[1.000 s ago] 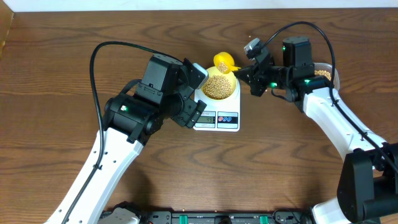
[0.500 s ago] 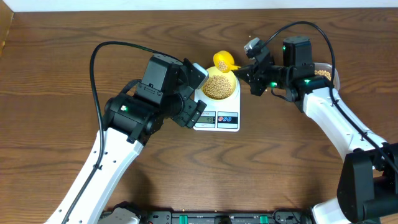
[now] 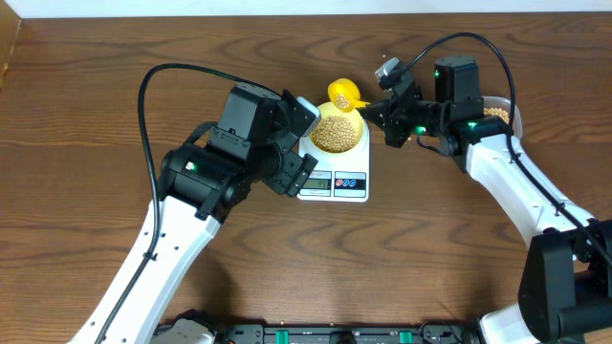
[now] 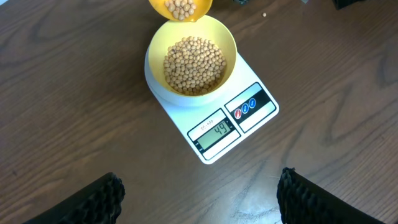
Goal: Scoop item into bowl and weigh 50g on scale
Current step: 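Tilt the scoop further with the right gripper to pour remaining beans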
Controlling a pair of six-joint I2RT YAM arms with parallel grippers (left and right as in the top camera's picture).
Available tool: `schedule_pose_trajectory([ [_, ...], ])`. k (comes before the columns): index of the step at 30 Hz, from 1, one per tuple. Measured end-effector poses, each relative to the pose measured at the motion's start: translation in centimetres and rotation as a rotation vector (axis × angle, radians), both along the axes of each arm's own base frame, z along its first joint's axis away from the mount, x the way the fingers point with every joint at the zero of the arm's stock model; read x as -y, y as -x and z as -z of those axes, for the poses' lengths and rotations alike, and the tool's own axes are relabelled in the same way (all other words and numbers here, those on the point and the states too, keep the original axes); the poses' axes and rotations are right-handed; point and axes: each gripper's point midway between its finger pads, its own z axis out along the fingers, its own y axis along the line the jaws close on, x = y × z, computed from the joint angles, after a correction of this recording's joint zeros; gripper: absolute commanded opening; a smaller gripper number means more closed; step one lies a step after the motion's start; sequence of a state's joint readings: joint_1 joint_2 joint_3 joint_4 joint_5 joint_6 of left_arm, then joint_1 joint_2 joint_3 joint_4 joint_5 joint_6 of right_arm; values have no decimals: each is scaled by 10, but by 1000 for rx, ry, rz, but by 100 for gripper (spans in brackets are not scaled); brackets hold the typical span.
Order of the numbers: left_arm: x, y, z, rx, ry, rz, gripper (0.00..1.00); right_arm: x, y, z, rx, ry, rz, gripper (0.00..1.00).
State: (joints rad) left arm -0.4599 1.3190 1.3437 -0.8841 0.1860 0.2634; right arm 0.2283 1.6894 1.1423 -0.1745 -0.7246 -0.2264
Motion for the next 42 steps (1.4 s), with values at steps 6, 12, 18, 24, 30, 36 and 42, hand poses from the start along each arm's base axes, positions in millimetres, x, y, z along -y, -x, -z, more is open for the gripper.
schedule_pose_trajectory([
  [6,0,0,0,0,0,0,81,0,0,0,0,0,0,1],
  [12,0,0,0,0,0,0,81,0,0,0,0,0,0,1],
  [18,0,0,0,0,0,0,81,0,0,0,0,0,0,1],
  [24,0,0,0,0,0,0,81,0,0,0,0,0,0,1],
  [30,0,0,0,0,0,0,81,0,0,0,0,0,0,1],
  [36,0,0,0,0,0,0,81,1,4,5,-30,6,1,1],
  [42,0,0,0,0,0,0,81,2,8,9,-64,13,2,1],
])
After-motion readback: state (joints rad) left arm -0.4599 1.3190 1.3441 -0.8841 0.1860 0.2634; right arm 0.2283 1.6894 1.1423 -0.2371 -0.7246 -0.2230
